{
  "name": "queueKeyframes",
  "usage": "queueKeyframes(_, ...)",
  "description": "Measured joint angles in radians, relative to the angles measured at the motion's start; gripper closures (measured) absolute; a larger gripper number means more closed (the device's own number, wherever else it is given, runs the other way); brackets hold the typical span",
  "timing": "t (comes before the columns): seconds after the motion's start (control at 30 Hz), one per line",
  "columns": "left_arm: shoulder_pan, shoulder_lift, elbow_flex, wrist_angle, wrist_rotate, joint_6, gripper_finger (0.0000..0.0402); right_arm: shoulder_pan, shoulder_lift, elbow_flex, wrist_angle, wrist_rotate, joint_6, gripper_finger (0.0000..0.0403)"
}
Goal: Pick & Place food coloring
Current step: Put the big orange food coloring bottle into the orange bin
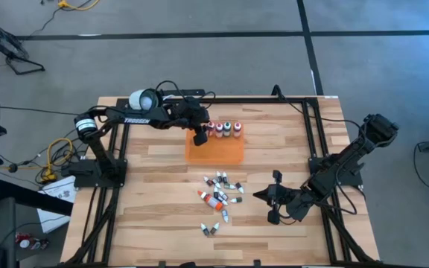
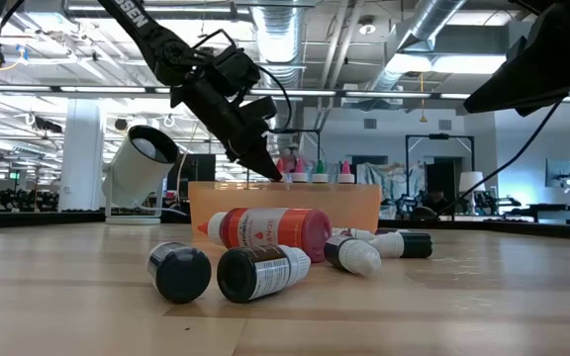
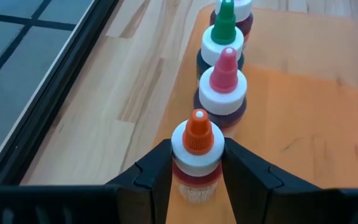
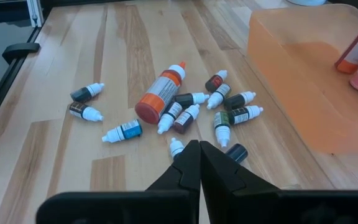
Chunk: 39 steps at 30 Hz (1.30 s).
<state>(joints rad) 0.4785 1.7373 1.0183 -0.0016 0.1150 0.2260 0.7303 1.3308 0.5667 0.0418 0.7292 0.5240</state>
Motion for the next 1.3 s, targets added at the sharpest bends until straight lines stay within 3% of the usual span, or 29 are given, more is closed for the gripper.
queueKeyframes(0.47,0.006,-0.001,-0.008,0.001,0.03,0.0,0.0283,0.0,0.0,0.0,0.0,0.0,0.0,0.0402)
queueKeyframes(0.73,0.005,-0.001,-0.008,-0.053,-0.01,0.012,0.026,0.0,0.0,0.0,0.0,0.0,0.001,0.0402)
queueKeyframes(1.3,0.005,-0.002,-0.007,-0.108,0.045,0.27,0.0261,0.0,0.0,0.0,0.001,0.0,0.001,0.0402)
